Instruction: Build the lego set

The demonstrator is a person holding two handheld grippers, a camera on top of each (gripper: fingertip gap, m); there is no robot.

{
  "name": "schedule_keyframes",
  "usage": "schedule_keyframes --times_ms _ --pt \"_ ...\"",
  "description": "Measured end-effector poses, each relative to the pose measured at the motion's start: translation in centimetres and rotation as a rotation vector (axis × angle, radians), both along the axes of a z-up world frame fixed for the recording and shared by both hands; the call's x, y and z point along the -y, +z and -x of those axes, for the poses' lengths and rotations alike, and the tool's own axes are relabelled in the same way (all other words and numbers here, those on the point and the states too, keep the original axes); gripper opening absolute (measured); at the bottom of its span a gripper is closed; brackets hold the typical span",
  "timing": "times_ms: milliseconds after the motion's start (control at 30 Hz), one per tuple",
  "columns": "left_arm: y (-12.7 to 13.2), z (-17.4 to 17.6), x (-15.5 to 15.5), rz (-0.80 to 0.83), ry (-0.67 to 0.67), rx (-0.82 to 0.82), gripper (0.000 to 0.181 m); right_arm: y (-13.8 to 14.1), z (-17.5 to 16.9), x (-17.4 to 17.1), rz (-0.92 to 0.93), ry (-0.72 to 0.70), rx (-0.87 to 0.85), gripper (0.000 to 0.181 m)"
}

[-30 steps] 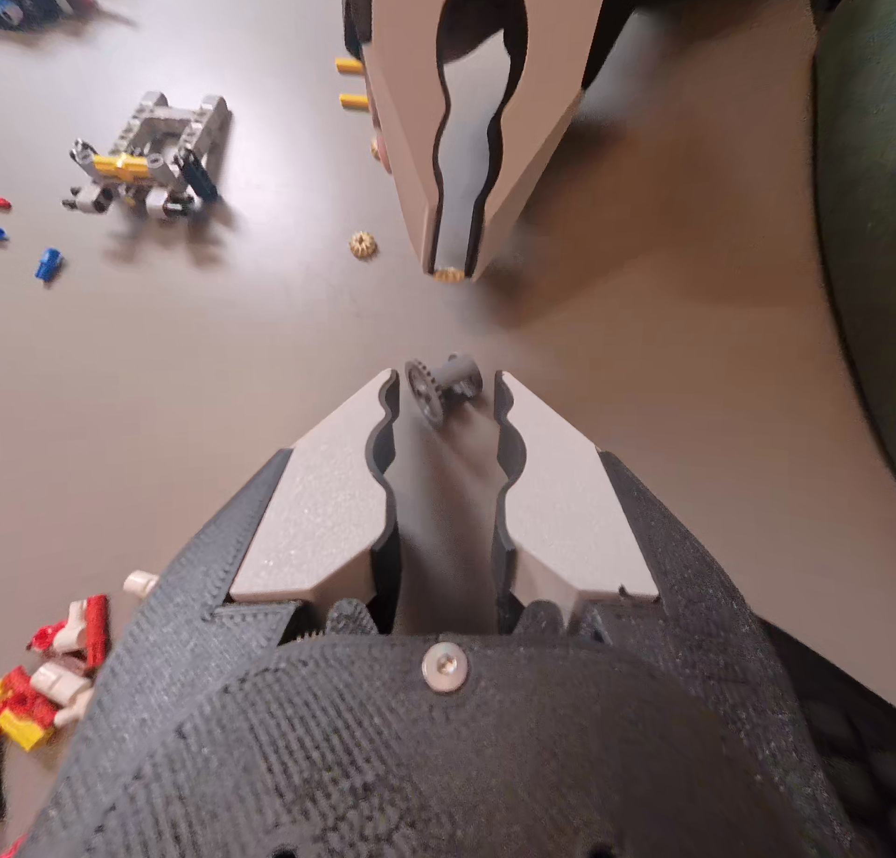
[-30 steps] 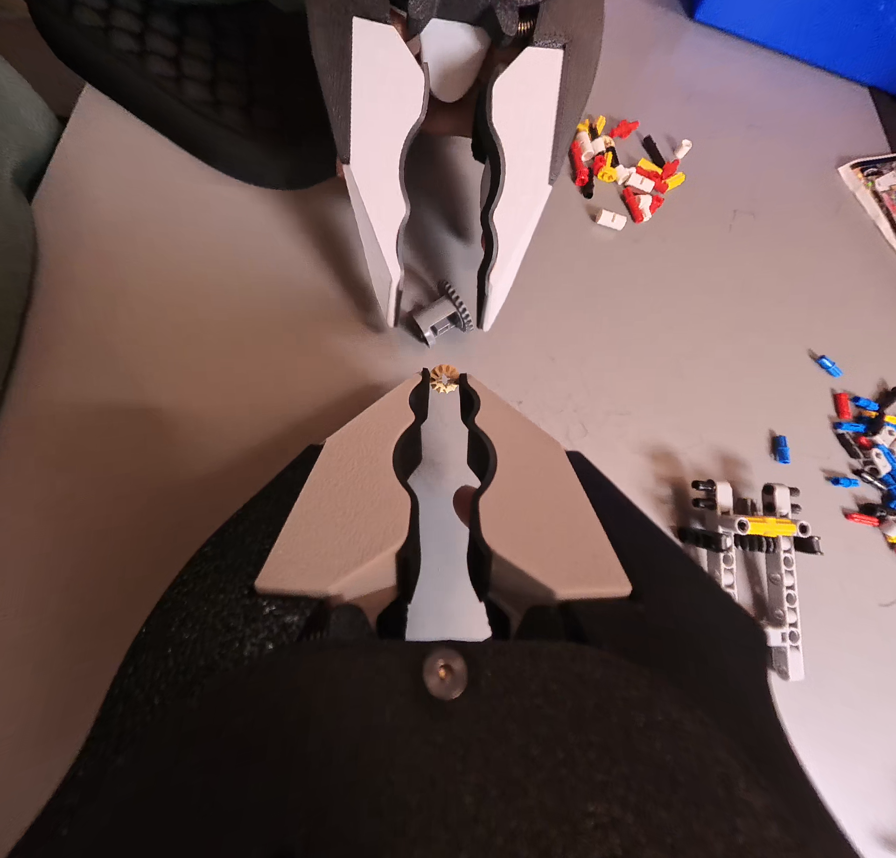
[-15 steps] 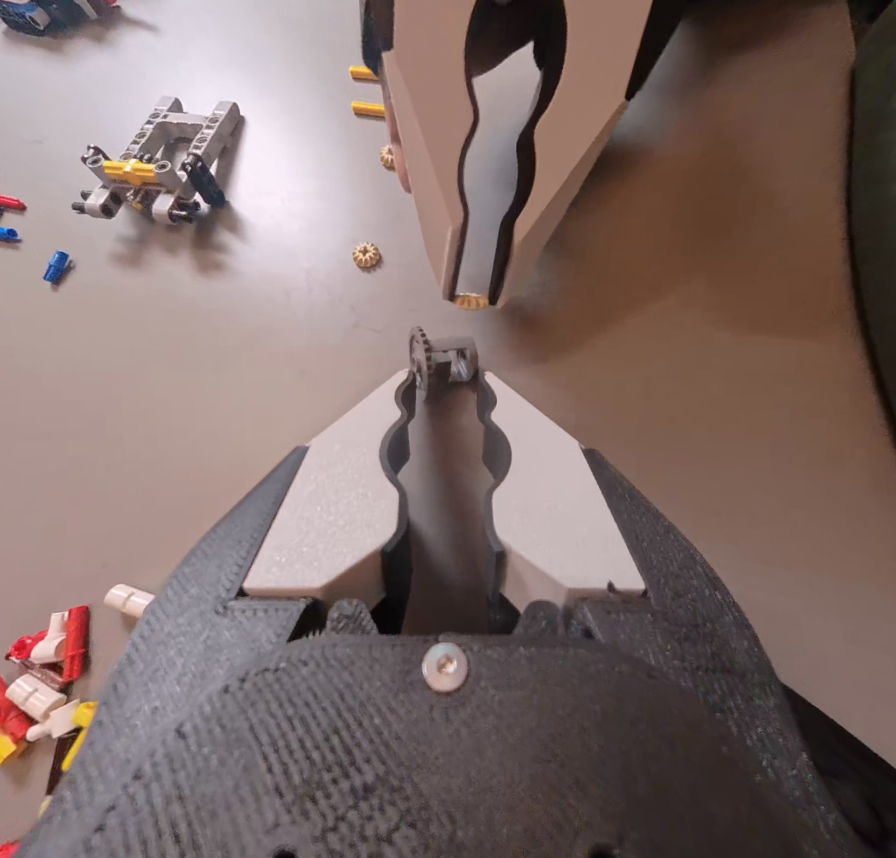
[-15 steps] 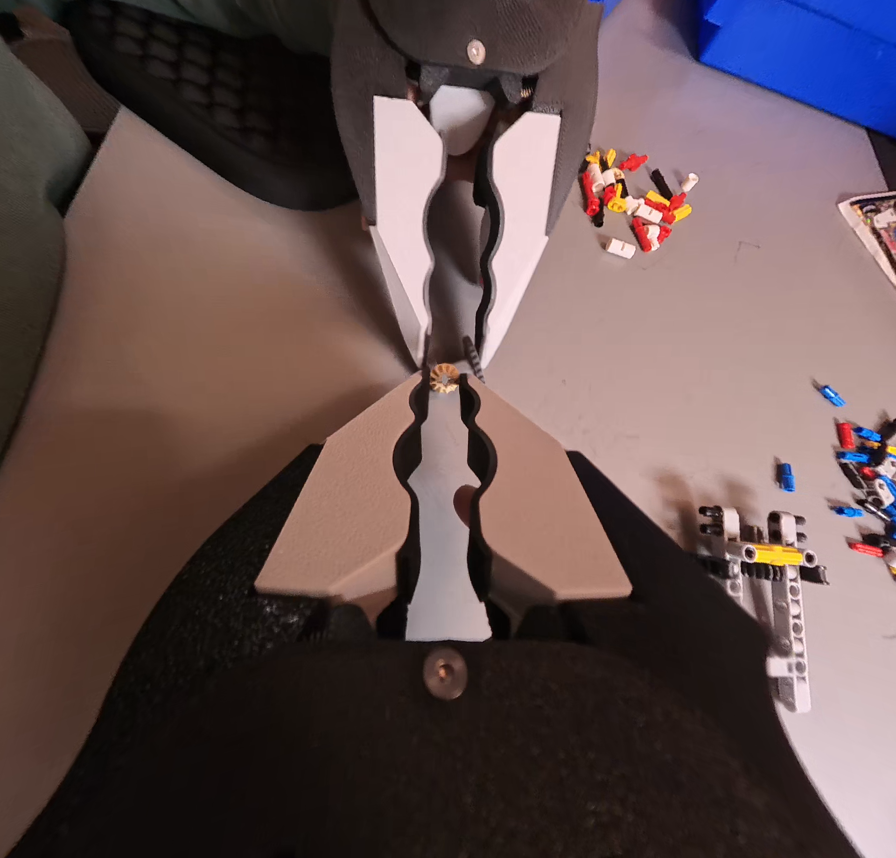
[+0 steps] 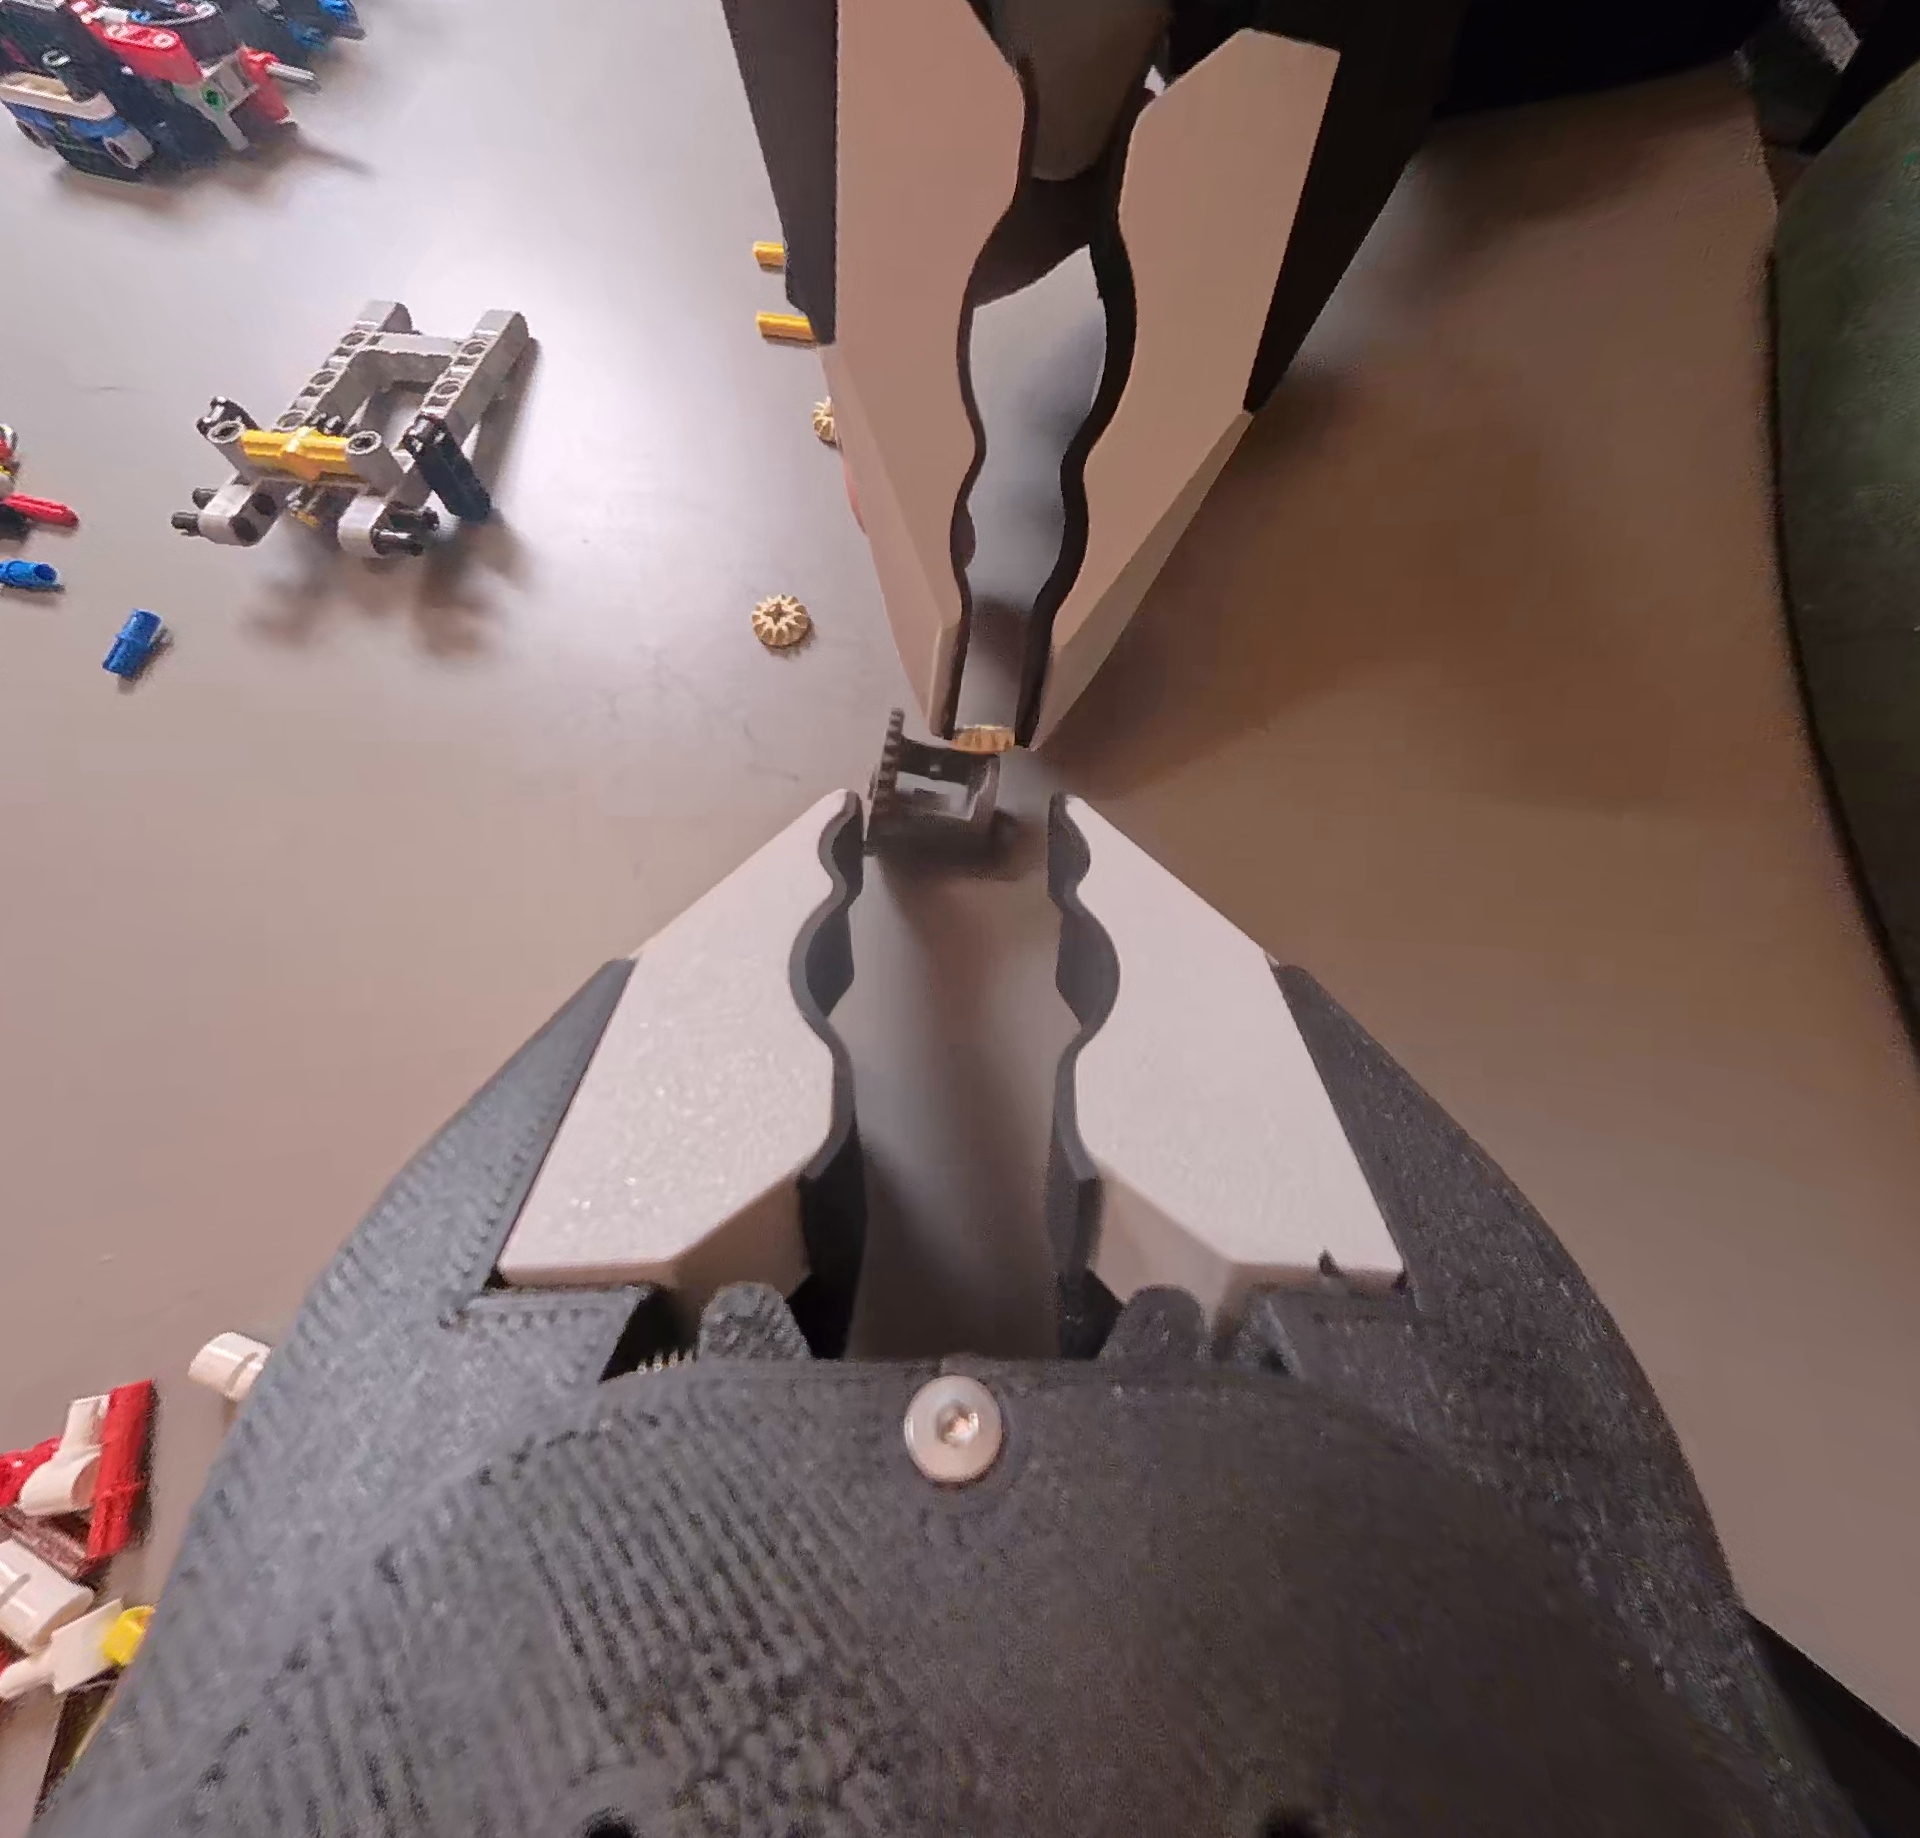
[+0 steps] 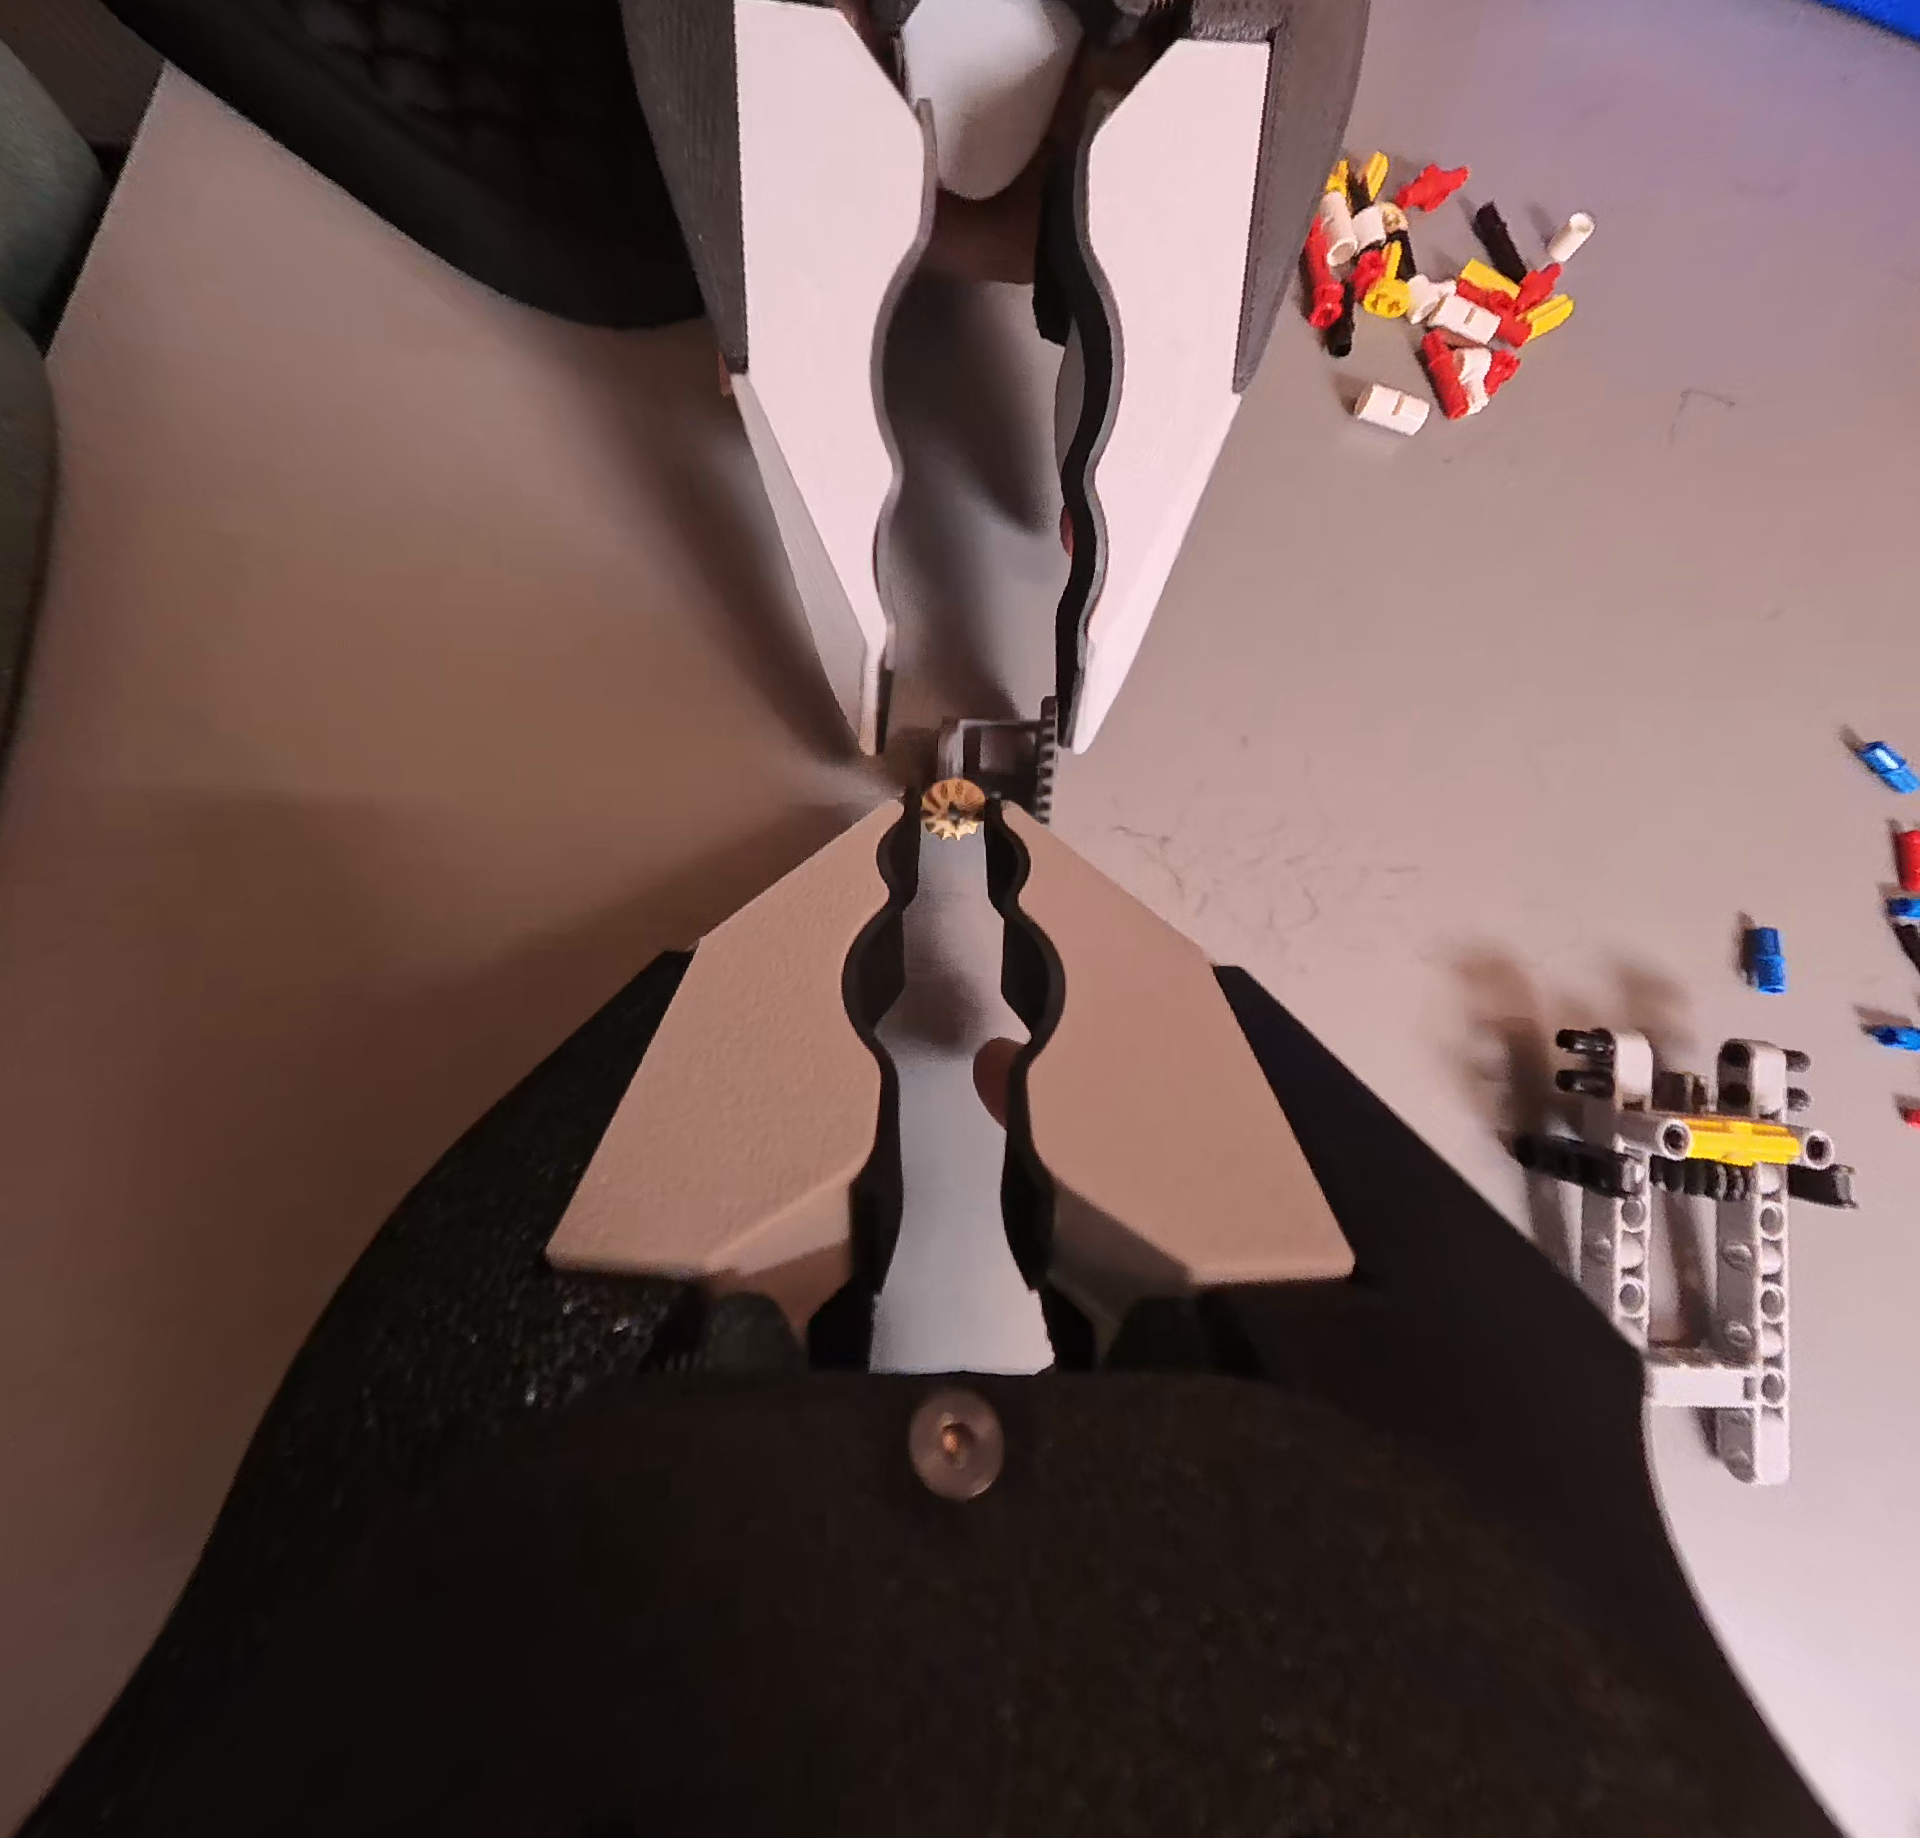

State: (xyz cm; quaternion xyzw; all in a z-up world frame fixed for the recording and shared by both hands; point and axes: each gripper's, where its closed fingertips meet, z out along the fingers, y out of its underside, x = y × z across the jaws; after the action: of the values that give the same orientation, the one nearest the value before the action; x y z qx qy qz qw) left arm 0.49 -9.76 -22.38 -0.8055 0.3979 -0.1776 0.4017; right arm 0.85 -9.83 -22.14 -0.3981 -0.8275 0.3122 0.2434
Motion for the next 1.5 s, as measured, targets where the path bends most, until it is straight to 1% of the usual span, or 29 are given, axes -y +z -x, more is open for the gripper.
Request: schedule_keyframes --times_ms 167,233,733,833,1000,1133,1267,1400,1500 --pt "-0.7 -0.3 -0.6 -0.013 0.010 -0.047 0.032 -0.3 -0.2 -0.1 0.000 -0.001 0.017 0.011" --pt "-0.7 -0.3 -0.7 -0.024 0.009 -0.058 0.028 -0.3 -0.3 -0.2 -0.008 -0.001 0.020 0.011" --pt "-0.3 -0.5 -1.1 -0.052 0.029 -0.055 0.024 -1.2 -0.8 -1.2 -0.040 -0.076 0.106 0.011" --pt "-0.2 -0.4 -1.3 -0.059 0.035 -0.067 0.026 -1.3 -1.0 -1.0 -0.041 -0.076 0.132 0.011" --pt "0.0 -0.4 -1.3 -0.063 0.034 -0.059 0.031 -1.1 -1.3 -1.0 -0.015 -0.069 0.136 0.019" --pt "0.1 0.2 -0.8 -0.041 0.031 -0.046 0.036 -1.0 -1.6 -1.5 0.009 -0.074 0.143 0.019" --pt "-0.4 0.3 -0.7 -0.021 0.030 -0.057 0.032 -1.3 -1.8 -1.5 0.013 -0.077 0.166 0.016" --pt "-0.9 0.0 -1.0 -0.017 0.026 -0.092 0.023 -1.4 -1.6 -1.2 0.006 -0.082 0.173 0.014" --pt "-0.6 0.0 -1.2 -0.023 0.032 -0.089 0.023 -1.4 -1.4 -1.2 -0.002 -0.091 0.174 0.014"
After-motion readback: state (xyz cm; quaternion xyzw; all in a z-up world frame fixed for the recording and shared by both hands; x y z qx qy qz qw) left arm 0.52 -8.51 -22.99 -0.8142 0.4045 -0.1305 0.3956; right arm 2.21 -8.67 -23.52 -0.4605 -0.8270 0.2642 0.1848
